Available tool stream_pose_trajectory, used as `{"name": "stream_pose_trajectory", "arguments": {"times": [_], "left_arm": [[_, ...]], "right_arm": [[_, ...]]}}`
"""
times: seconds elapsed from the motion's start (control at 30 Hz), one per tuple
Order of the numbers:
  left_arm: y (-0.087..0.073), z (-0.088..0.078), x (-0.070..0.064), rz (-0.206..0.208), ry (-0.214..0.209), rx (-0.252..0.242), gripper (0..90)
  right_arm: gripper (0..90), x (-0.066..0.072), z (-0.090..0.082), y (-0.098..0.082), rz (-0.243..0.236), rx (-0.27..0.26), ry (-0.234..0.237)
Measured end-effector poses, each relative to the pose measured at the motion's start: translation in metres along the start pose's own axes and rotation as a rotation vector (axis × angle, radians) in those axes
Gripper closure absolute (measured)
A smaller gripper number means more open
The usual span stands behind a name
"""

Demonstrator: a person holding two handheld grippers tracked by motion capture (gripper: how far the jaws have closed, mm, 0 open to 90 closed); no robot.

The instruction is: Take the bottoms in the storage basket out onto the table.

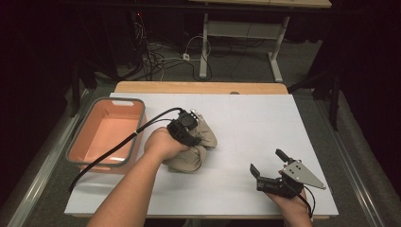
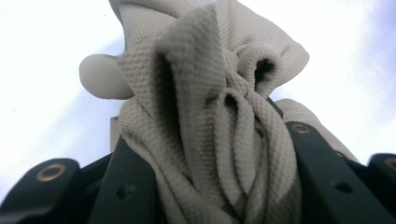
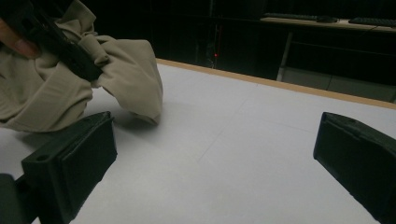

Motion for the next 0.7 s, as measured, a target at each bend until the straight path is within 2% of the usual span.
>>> {"name": "stream_pose_trajectory", "arguments": {"times": [0.07,0.13,0.27,0.4,0.53,0.7], "left_arm": [[-0.003,0.005,-0.003,-0.011,0.009,-0.047,61.8],[-0.006,0.008,-0.005,-0.023,-0.003,-0.088,61.7],[-0.014,0.012,-0.008,-0.043,0.012,-0.203,61.5],[-0.023,0.017,-0.009,-0.052,0.006,-0.311,60.8],[-0.033,0.025,-0.012,-0.064,-0.009,-0.378,60.1],[-0.044,0.035,-0.016,-0.060,-0.045,-0.414,58.1]], "right_arm": [[0.0,0.000,0.000,-0.001,-0.002,0.002,0.000],[0.0,0.000,0.000,-0.001,0.004,0.004,-0.003],[0.0,0.001,-0.001,-0.002,-0.001,0.007,-0.003],[0.0,0.002,-0.001,-0.001,-0.010,0.003,-0.001],[0.0,0.004,-0.001,-0.003,-0.014,0.007,0.004],[0.0,0.004,-0.002,-0.004,-0.010,0.014,0.001]]}}
Point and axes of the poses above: each handheld gripper's, and its own axes: z roughly forward along the jaws, y roughly out of its top, x roughly to its left, the point moved 5 cm from there along z, roughly forward along the jaws, and after that the axes turned 15 degrees about -x, right-handed, at the moved point
